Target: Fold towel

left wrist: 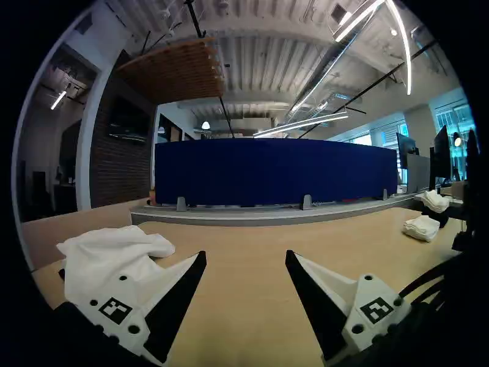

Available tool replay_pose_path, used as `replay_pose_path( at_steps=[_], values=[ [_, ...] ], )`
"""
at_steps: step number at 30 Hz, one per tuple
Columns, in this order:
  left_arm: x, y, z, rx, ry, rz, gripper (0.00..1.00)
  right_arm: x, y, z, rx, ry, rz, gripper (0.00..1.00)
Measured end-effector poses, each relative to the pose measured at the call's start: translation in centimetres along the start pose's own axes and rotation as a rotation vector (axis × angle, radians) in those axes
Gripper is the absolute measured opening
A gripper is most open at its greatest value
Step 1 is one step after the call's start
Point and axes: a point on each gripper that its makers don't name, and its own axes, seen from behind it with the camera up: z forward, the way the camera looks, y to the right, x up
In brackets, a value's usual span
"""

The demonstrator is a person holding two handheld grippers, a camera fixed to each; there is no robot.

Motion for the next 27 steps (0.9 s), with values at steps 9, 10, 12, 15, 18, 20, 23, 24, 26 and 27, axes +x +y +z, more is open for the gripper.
replay_pose_path(
  at_steps=[9,10,12,15,18,20,23,24,26,27],
  values=[
    [0.0,0.0,0.0,0.0,0.0,0.0,0.96,-2.0,0.8,0.2,-0.011,0.012,0.033,1.0],
    [0.0,0.0,0.0,0.0,0.0,0.0,0.96,-2.1,0.8,0.2,-0.009,0.012,0.035,1.0],
    [0.0,0.0,0.0,0.0,0.0,0.0,0.96,-2.3,0.8,0.1,-0.007,0.013,0.038,1.0],
    [0.0,0.0,0.0,0.0,0.0,0.0,0.96,-2.4,0.6,-0.1,-0.003,0.018,0.04,1.0],
    [-0.1,-0.1,0.0,0.0,0.0,0.0,0.96,-2.5,0.0,-0.2,0.008,0.025,0.027,1.0],
    [-0.1,0.0,0.0,0.0,0.0,0.0,0.96,-2.5,-0.3,-0.1,0.012,0.028,0.009,1.0],
    [0.0,0.0,-0.1,0.0,0.0,0.0,0.96,-2.7,-0.5,-0.2,0.015,0.034,-0.017,1.0],
    [0.0,0.0,-0.1,0.0,0.0,0.0,0.96,-2.7,-0.6,-0.2,0.016,0.035,-0.025,1.0],
    [0.0,0.0,-0.1,0.0,0.0,0.0,0.96,-2.7,-0.6,-0.4,0.017,0.034,-0.035,1.0],
    [0.0,0.0,-0.1,0.0,0.0,0.0,0.96,-2.7,-0.6,-0.4,0.017,0.034,-0.041,1.0]
  ],
)
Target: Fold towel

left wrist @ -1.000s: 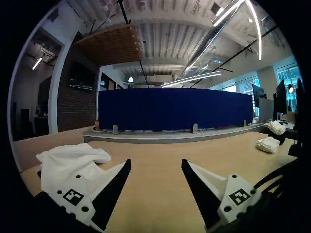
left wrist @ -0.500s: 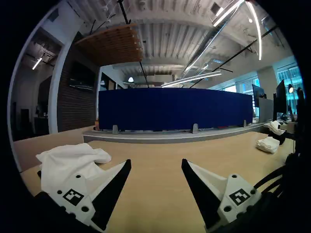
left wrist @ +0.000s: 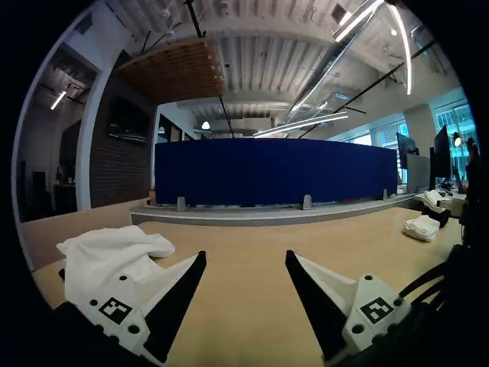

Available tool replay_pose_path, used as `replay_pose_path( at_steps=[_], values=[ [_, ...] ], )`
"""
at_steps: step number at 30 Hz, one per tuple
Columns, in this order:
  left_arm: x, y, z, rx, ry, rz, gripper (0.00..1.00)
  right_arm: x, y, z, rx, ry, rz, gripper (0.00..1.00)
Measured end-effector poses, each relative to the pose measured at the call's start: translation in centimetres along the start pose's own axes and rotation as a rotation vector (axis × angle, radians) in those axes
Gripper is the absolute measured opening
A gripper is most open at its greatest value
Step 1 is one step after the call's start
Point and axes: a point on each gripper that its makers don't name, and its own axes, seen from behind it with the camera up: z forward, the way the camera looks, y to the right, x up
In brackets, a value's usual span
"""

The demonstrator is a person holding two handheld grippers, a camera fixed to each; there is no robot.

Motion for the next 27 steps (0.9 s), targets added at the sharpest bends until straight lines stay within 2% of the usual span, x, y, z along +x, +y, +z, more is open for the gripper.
replay_pose_path(
  at_steps=[15,27],
  values=[
    [0.03,-0.02,0.03,0.0,0.0,0.0,0.96,-0.52,-0.38,-0.03,-0.021,0.013,-0.088,1.0],
    [0.0,-0.02,0.0,0.0,0.0,0.0,0.96,-0.41,-0.07,0.09,-0.031,0.011,-0.094,1.0]
  ],
)
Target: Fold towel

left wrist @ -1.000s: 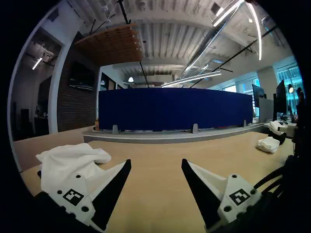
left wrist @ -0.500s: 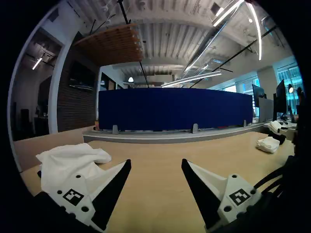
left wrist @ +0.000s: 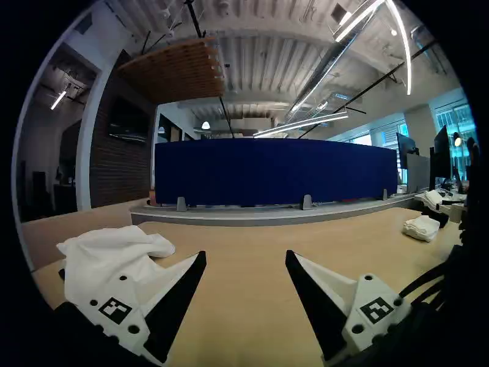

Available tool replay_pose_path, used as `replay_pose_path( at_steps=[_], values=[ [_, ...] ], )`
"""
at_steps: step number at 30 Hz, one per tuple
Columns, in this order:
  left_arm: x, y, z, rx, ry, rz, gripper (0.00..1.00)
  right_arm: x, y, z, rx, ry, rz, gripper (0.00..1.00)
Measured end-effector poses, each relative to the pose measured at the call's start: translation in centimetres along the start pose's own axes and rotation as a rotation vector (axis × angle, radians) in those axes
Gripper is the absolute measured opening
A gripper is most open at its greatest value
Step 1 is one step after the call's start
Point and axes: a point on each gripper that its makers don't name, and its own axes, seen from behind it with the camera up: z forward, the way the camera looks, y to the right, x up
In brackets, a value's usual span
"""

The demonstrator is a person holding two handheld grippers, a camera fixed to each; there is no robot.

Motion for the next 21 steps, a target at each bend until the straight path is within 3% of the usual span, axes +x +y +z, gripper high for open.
replay_pose_path(
  at_steps=[21],
  values=[
    [0.08,-0.03,0.02,0.0,0.0,0.0,0.96,-0.02,0.14,-0.09,0.0,0.0,-0.001,1.0]
  ],
)
